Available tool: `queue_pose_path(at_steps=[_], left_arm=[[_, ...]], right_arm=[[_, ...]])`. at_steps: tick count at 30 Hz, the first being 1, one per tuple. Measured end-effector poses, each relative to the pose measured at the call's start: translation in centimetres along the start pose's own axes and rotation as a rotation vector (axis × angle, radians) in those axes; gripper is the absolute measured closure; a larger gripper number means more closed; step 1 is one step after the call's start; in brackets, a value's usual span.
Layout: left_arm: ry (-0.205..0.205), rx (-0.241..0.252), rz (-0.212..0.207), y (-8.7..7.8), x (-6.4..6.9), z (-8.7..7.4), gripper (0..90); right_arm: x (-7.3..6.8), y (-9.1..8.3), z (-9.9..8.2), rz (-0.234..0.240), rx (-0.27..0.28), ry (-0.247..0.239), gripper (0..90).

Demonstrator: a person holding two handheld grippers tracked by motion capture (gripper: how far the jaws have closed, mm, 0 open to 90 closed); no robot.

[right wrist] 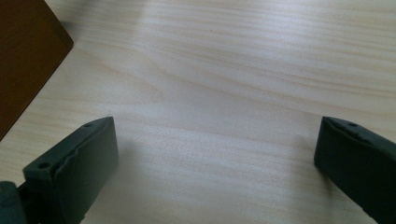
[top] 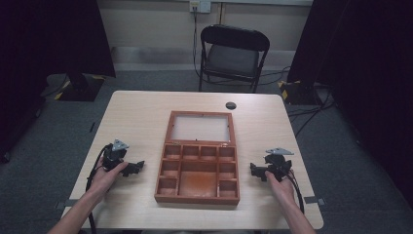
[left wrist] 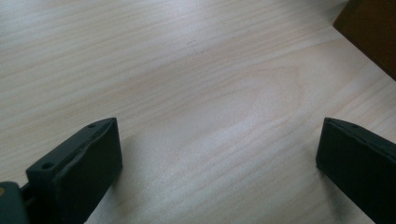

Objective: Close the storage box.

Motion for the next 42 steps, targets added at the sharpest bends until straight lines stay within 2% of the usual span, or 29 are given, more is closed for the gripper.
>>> queue_pose_path(at_steps=[7,8,10,12,14,15,16,17,19,21,24,25,27,29,30,33,35,37,38,40,42], left_arm=[[-0.012,0.008,-0.006,0.1,0.2,0.1,0.0],[0.005,-0.011,-0.001,0.0,0.0,0.1,0.0],[0.000,-0.033,-0.005,-0.1,0.1,0.2,2.5],[0.030,-0.047,-0.024,-0.4,0.3,0.3,9.8],[0.018,-0.050,-0.017,-0.4,0.5,0.4,15.3],[0.018,-0.054,-0.025,-0.4,0.7,0.4,15.8],[0.040,-0.070,-0.032,-0.5,0.7,0.4,16.0],[0.035,-0.074,-0.032,-0.5,0.7,0.5,16.3],[0.029,-0.068,-0.040,-0.7,0.8,0.8,17.2],[0.025,-0.047,-0.019,-0.9,0.7,1.4,17.2],[0.012,-0.019,-0.016,-1.2,0.9,2.1,19.7],[0.006,-0.013,-0.030,-1.3,1.2,2.4,19.7],[0.024,-0.029,-0.055,-1.5,1.6,3.2,19.5],[0.023,0.029,-0.032,-1.8,1.6,4.5,19.8],[0.026,0.028,-0.055,-1.9,1.8,4.9,20.5],[-0.007,0.068,-0.061,-2.0,1.8,6.2,22.3],[-0.015,0.047,-0.111,-1.9,2.0,6.6,22.8],[-0.039,0.082,-0.104,-1.9,1.9,7.3,22.9],[-0.048,0.099,-0.099,-1.9,1.8,7.6,23.0],[-0.043,0.083,-0.123,-1.8,1.9,8.0,22.9],[-0.039,0.092,-0.105,-1.8,1.8,8.5,22.9]], right_arm=[[0.1,-0.1,0.0,-0.006,0.002,0.009,0.0],[0.2,-0.2,-0.1,-0.007,0.000,0.015,0.0],[0.1,-0.3,-0.2,0.016,-0.018,0.001,0.0],[0.2,-0.5,-0.2,0.022,-0.026,0.006,5.9],[0.4,-0.9,-0.1,0.008,-0.051,-0.005,14.5],[0.4,-1.0,-0.1,0.010,-0.067,0.001,13.8],[0.2,-1.0,-0.1,0.020,-0.079,0.002,14.3],[0.0,-1.1,-0.1,0.028,-0.090,-0.005,14.6],[-0.4,-1.3,-0.1,0.054,-0.114,0.005,14.7],[-0.7,-1.5,0.4,0.072,-0.099,0.015,15.2],[-0.3,-2.0,1.2,0.053,-0.095,-0.007,14.8],[-0.2,-2.1,1.3,0.059,-0.114,-0.006,14.9],[0.0,-2.2,1.7,0.055,-0.131,-0.024,15.7],[0.1,-2.3,2.5,0.071,-0.108,-0.019,16.5],[0.1,-2.4,2.9,0.076,-0.099,-0.018,17.2],[-0.2,-2.4,4.3,0.098,-0.060,-0.035,18.9],[-0.6,-2.4,5.3,0.121,-0.035,-0.031,20.9],[-1.3,-2.4,6.4,0.162,-0.004,-0.010,21.1],[-1.5,-2.4,6.7,0.165,0.005,-0.015,21.0],[-2.0,-2.4,7.5,0.180,0.022,-0.017,23.3],[-2.6,-2.3,8.1,0.207,0.024,-0.008,24.2]])
Point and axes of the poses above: each handheld gripper's, and its own axes: y roughly forward along the jaws, z roughly out of its top, x roughly to its right, the point moved 10 cm from there along y, roughly forward along the jaws
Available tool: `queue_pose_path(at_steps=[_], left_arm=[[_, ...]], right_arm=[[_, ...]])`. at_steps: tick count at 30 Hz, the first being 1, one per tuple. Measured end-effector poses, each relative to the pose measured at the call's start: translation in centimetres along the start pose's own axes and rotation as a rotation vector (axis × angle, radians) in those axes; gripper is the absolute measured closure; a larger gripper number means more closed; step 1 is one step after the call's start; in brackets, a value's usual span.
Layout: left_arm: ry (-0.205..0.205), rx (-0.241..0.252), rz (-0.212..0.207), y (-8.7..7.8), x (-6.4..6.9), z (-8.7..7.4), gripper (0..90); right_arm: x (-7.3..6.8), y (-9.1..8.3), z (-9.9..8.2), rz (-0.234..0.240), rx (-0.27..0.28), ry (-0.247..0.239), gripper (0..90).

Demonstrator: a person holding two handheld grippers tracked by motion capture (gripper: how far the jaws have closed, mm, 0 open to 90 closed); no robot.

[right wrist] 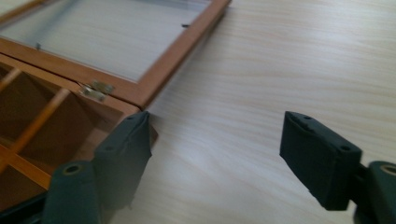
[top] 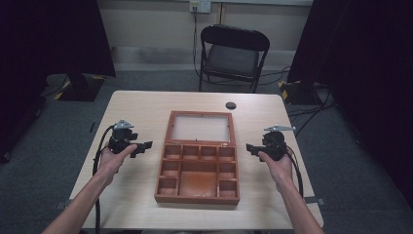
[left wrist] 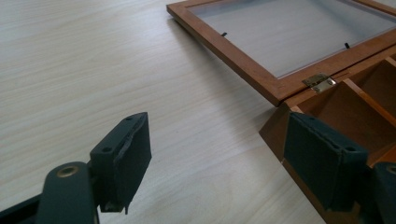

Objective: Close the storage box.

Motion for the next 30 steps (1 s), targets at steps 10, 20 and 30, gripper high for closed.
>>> queue_pose_path(at_steps=[10,20,30], left_arm=[[-0.006,0.013,-0.001,1.2,-0.3,3.0,21.9],[-0.029,-0.002,-0.024,4.2,0.2,4.0,23.4],[-0.068,-0.056,-0.054,7.0,0.6,3.7,21.8]], right_arm=[[-1.5,2.5,2.7,0.062,0.002,-0.018,20.2],[-2.3,5.7,4.5,0.101,-0.001,-0.019,20.0],[-2.8,8.2,5.0,0.108,-0.038,-0.019,17.5]])
Point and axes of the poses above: each handheld gripper's, and its own axes: y roughly forward along the jaws, z roughly out of its top, x roughly to its right, the point moved 10 cm from there along y, roughly forward along the jaws
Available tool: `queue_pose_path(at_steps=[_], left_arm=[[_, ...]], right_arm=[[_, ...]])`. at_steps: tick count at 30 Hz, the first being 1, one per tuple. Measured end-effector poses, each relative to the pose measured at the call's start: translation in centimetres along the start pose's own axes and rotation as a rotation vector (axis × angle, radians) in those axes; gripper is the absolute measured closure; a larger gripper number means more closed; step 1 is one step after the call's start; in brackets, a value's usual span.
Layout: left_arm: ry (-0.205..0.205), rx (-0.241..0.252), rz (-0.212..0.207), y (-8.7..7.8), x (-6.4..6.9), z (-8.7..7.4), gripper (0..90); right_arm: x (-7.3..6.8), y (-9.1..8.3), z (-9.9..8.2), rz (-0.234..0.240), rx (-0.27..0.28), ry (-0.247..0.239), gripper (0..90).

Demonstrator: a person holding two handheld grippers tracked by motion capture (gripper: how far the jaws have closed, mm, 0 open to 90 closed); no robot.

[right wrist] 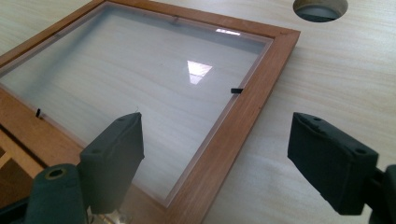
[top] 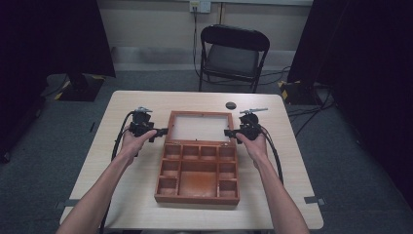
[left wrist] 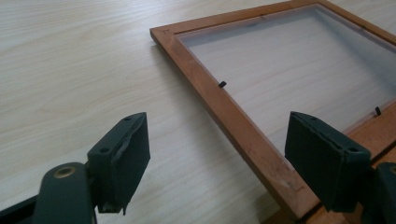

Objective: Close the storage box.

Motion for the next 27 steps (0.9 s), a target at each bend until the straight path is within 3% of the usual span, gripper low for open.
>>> queue_pose_path(at_steps=[3,6,9,11,15,18,23,27], left_arm=[[0.013,-0.001,0.004,0.3,0.0,0.2,21.1],[-0.014,0.009,-0.015,0.7,-0.1,0.2,21.8],[-0.002,0.002,-0.009,1.4,-0.2,0.0,23.2],[-0.015,0.013,-0.022,1.7,0.0,0.1,24.4],[-0.010,-0.022,-0.014,2.3,0.2,-0.1,24.4],[-0.037,-0.023,-0.032,2.6,0.7,0.0,25.5],[-0.038,-0.054,-0.042,3.4,1.6,-0.2,26.9],[-0.049,-0.065,-0.051,3.6,1.5,-0.2,26.5]], right_arm=[[0.3,0.1,0.4,-0.005,0.015,-0.004,17.3],[0.5,0.3,0.6,-0.001,0.026,0.000,17.2],[0.7,0.5,0.4,0.003,0.014,0.012,17.2],[0.8,0.7,0.4,0.014,0.014,0.016,17.4],[0.9,0.9,0.1,0.015,0.001,0.027,17.4],[0.7,1.4,0.0,0.016,-0.002,0.034,17.5],[0.3,2.6,-0.8,0.001,-0.058,0.040,16.9],[-0.2,3.2,-0.8,0.036,-0.045,0.068,16.9]])
Point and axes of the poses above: each handheld gripper's, and its own axes: y roughly forward along the jaws, z roughly out of its top, x roughly to its right, the point moved 10 cm from there along y, roughly forward along the jaws
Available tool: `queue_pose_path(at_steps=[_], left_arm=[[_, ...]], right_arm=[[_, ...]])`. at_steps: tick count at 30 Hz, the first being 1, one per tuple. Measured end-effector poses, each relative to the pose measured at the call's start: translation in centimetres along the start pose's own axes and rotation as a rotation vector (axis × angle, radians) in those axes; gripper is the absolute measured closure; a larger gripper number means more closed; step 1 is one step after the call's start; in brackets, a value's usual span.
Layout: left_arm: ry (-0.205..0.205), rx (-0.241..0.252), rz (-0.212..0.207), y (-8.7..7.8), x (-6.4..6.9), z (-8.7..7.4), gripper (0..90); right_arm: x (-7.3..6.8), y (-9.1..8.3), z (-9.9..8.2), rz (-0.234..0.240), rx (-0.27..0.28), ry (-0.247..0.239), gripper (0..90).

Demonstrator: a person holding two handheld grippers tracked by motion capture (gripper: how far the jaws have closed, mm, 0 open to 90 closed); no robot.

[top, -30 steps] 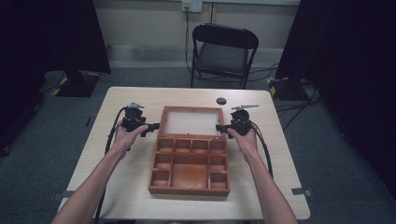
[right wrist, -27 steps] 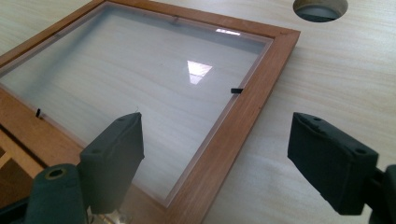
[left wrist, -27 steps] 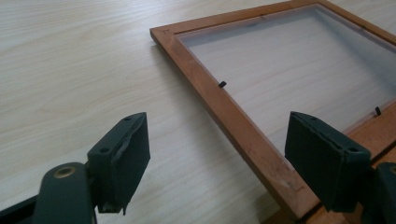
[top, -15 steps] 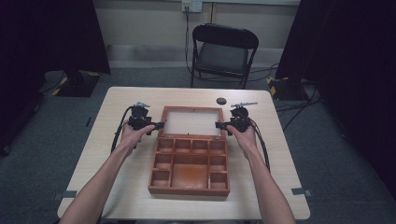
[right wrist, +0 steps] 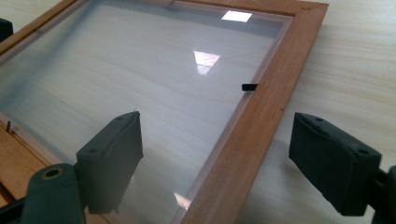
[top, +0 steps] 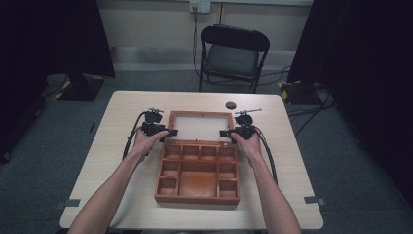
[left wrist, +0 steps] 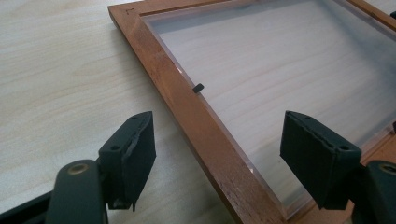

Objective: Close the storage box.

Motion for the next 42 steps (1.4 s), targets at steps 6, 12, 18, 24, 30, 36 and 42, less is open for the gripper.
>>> queue_pose_path(at_steps=[6,12,18,24,30,36,42], left_arm=[[-0.014,0.003,-0.038,0.4,0.5,0.0,27.8],[-0.041,-0.013,-0.044,0.8,0.5,-0.1,22.6],[-0.065,-0.015,-0.064,1.0,0.4,-0.1,19.3],[-0.084,-0.024,-0.084,1.2,0.6,-0.1,19.5],[-0.119,-0.034,-0.122,1.3,0.5,-0.3,18.9],[-0.119,-0.033,-0.130,1.3,0.6,-0.2,19.6],[-0.061,-0.004,-0.088,0.7,0.8,0.5,20.7]], right_arm=[[-0.3,0.7,0.1,0.013,0.002,0.028,12.1],[-0.2,0.9,0.0,0.041,-0.005,0.069,11.6],[-0.2,1.1,-0.1,0.053,-0.002,0.087,11.4],[-0.4,1.2,-0.1,0.058,-0.011,0.102,10.9],[-0.4,1.3,-0.1,0.066,-0.008,0.114,12.8],[-0.1,0.8,0.0,0.082,0.005,0.124,18.7],[-0.1,0.2,0.8,0.058,0.051,0.110,25.0]])
Point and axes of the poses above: each handheld gripper's, and its own axes: y roughly forward along the jaws, z roughly out of its top, x roughly to its right, the point moved 10 cm from there along y, roughly forward along the jaws
